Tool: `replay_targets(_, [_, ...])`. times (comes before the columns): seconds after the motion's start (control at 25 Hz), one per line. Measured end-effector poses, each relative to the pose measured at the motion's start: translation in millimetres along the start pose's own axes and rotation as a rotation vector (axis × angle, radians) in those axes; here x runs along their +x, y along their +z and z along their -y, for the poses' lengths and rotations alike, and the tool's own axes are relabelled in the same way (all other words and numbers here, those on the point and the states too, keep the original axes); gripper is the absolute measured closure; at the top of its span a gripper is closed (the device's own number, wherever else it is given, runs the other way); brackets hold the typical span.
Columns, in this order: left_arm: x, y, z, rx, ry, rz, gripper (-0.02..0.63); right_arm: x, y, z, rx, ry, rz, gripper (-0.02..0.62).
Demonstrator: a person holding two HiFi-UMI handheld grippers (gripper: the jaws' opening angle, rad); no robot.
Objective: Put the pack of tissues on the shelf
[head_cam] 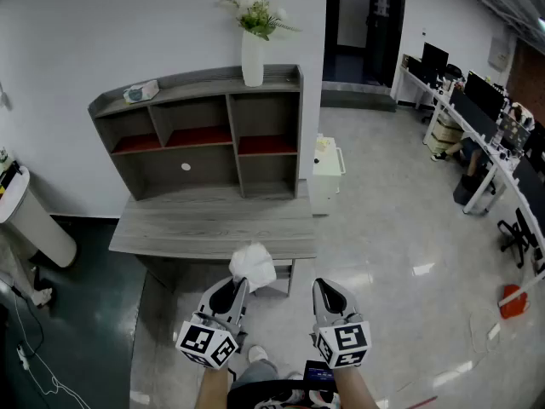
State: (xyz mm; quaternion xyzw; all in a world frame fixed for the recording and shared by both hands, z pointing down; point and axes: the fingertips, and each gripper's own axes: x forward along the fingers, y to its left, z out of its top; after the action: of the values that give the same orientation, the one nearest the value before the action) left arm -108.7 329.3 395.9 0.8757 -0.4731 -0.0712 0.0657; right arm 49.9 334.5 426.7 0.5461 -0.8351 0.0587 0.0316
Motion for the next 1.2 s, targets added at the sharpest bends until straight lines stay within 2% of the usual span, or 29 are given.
replay_targets(0.4, [-0.7,8.1,11.5,0.007,0.011,0.014,0.560,-9.6,7.0,6.1,0.002,0.015,0.013,0.591])
replay_targets(0.6, [2.1,11.1,15.8,0.014,0.014,0.022,0.560,-12.9,11.4,18.2,0.056,0.012,0.034,0.591])
replay_targets(0.8, [5.6,10.9,9.2,0.003,0.040,0.025,0.561,-9.2,19.8,18.2,0.045,0.077,0.051,0.591])
replay_targets(1.04, [42.7,4.8,-5.4,-0.009,0.033,0.033,0.561,17.0,15.5,29.0,0.097,0.167,0.006,0.591])
replay_targets(1.2, [81.6,-1.1,-27.7,-0.027,0.022,0.026,0.562,56.8,8.6,52.6,0.078,0.135,-0.058,0.591])
